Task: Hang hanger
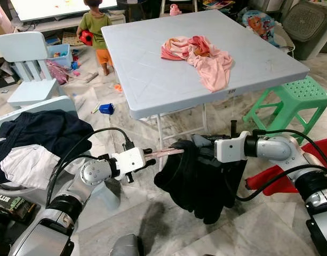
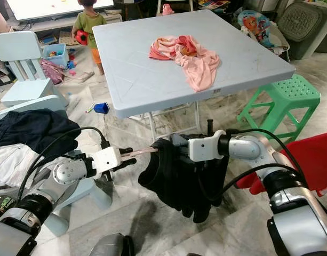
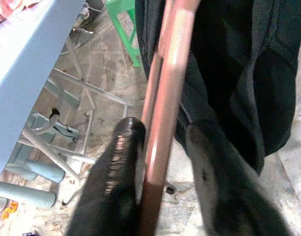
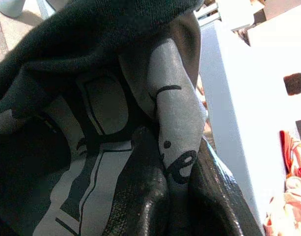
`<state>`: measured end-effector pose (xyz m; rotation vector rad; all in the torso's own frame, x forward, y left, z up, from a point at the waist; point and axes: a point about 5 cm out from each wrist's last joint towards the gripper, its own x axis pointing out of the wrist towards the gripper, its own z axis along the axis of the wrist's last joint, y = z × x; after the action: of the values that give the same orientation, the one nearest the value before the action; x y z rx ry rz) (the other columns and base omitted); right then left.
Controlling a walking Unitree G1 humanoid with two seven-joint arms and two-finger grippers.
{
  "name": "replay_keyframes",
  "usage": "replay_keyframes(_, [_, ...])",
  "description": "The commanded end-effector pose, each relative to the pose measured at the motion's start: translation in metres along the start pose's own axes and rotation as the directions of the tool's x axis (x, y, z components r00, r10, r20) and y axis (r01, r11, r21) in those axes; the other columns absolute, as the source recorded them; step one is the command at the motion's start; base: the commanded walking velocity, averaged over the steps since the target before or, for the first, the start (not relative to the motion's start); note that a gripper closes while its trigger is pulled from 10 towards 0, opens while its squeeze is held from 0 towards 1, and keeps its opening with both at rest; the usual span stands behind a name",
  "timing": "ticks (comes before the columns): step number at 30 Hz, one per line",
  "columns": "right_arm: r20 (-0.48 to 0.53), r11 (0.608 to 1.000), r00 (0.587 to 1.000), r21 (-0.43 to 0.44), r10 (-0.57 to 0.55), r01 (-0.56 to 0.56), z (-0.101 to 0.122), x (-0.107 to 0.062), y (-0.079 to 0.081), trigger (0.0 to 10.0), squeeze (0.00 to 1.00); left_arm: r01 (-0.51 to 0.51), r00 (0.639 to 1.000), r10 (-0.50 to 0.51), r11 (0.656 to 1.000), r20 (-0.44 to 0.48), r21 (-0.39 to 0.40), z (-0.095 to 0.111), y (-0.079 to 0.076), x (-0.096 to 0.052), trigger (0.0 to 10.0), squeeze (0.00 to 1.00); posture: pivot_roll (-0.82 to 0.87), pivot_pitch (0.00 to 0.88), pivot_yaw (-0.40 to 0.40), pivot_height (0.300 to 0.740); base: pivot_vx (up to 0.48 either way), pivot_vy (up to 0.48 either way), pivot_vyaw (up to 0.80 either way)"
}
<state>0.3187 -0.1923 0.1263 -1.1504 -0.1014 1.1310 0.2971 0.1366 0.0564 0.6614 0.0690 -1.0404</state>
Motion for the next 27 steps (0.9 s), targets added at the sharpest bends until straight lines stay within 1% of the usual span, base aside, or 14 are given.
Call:
replay_keyframes(1, [0.023,0.996,0.996,-0.036,-0.085,0.086,0.005,-0.003,-0.021,10.0,0.0,0.01,0.999,-0.01,1.0,-0.04,0.002,-0.007,0.004,-0.007,10.0,1.0,-0.04,0.0,0.018,0.74,0.0,0.0,0.0])
replay_keyframes(3, [0.025,0.996,0.996,-0.036,-0.084,0.085,0.006,-0.002,-0.021,10.0,0.0,0.018,0.999,-0.018,1.0,-0.039,0.001,-0.006,0.004,-0.006,10.0,1.0,-0.04,0.0,0.017,0.74,0.0,0.0,0.0])
replay_keyframes(4, [0.026,0.996,0.996,-0.035,-0.083,0.083,0.006,-0.002,-0.02,10.0,0.0,0.02,0.999,-0.021,1.0,-0.031,-0.008,-0.006,0.003,-0.006,0.0,0.7,-0.04,0.0,0.017,0.74,0.0,0.0,0.0])
replay_keyframes(5, [0.027,0.996,0.996,-0.035,-0.08,0.081,0.006,-0.002,-0.019,10.0,0.0,0.029,0.999,-0.03,0.999,-0.02,-0.029,-0.005,0.003,-0.005,0.0,0.7,-0.04,0.0,0.017,0.74,0.0,0.0,0.0])
replay_keyframes(6, [0.029,0.996,0.996,-0.035,-0.079,0.08,0.006,-0.001,-0.019,10.0,0.0,0.035,0.999,-0.035,0.999,-0.016,-0.035,-0.005,0.002,-0.005,0.0,0.0,-0.04,0.0,0.017,0.74,0.0,0.0,0.0])
replay_keyframes(9, [0.032,0.997,0.997,-0.033,-0.073,0.074,0.006,-0.001,-0.017,10.0,0.0,0.059,0.998,-0.06,0.998,-0.006,-0.038,-0.004,0.0,-0.003,0.0,0.0,-0.04,0.0,0.017,0.74,0.0,0.0,0.0])
replay_keyframes(14, [0.027,0.997,0.997,-0.027,-0.068,0.069,0.004,-0.002,-0.015,10.0,0.0,0.064,0.998,-0.064,0.997,0.001,-0.04,-0.003,-0.002,-0.002,0.0,0.0,-0.05,0.0,0.019,0.74,0.0,0.0,0.0])
replay_keyframes(15, [0.026,0.999,0.998,-0.001,-0.054,0.054,0.003,-0.002,-0.013,10.0,0.0,0.066,0.998,-0.065,0.997,0.006,-0.041,-0.003,-0.003,-0.002,0.0,0.0,-0.05,0.0,0.019,0.74,0.0,0.0,0.0])
replay_keyframes(16, [0.026,0.999,0.998,-0.001,-0.054,0.054,0.003,-0.002,-0.013,10.0,0.0,0.066,0.998,-0.065,0.997,0.006,-0.041,-0.003,-0.003,-0.002,0.0,0.0,-0.05,0.0,0.019,0.74,0.0,0.0,0.0])
replay_keyframes(18, [0.03,0.999,0.999,0.032,-0.018,0.017,0.002,-0.003,-0.01,10.0,0.0,0.065,0.998,-0.065,0.997,0.008,-0.041,-0.003,-0.004,-0.001,0.0,0.0,-0.05,0.0,0.019,0.74,0.0,0.0,0.0])
replay_keyframes(19, [0.036,0.997,0.999,0.073,0.032,-0.034,0.001,-0.004,-0.005,10.0,0.0,0.065,0.998,-0.064,0.997,0.014,-0.045,-0.003,-0.005,-0.001,0.0,0.0,-0.05,0.0,0.018,0.74,0.0,0.0,0.0])
replay_keyframes(21, [0.04,0.99,0.996,0.114,0.081,-0.085,0.0,-0.005,0.0,10.0,0.0,0.065,0.998,-0.064,0.997,0.02,-0.05,-0.003,-0.006,-0.001,0.0,0.0,-0.05,0.0,0.018,0.74,0.0,0.0,0.0])
replay_keyframes(23, [0.049,0.969,0.985,0.182,0.163,-0.169,-0.003,-0.009,0.006,10.0,0.0,0.065,0.998,-0.063,0.996,0.032,-0.063,-0.002,-0.007,0.0,0.0,0.0,-0.05,0.0,0.018,0.74,0.0,0.0,0.0])
replay_keyframes(27, [0.076,0.94,0.974,0.254,0.214,-0.226,-0.004,-0.014,0.007,10.0,0.0,0.064,0.997,-0.059,0.993,0.054,-0.094,-0.002,-0.009,0.0,0.0,0.0,-0.05,0.0,0.015,0.74,0.0,0.0,0.0])
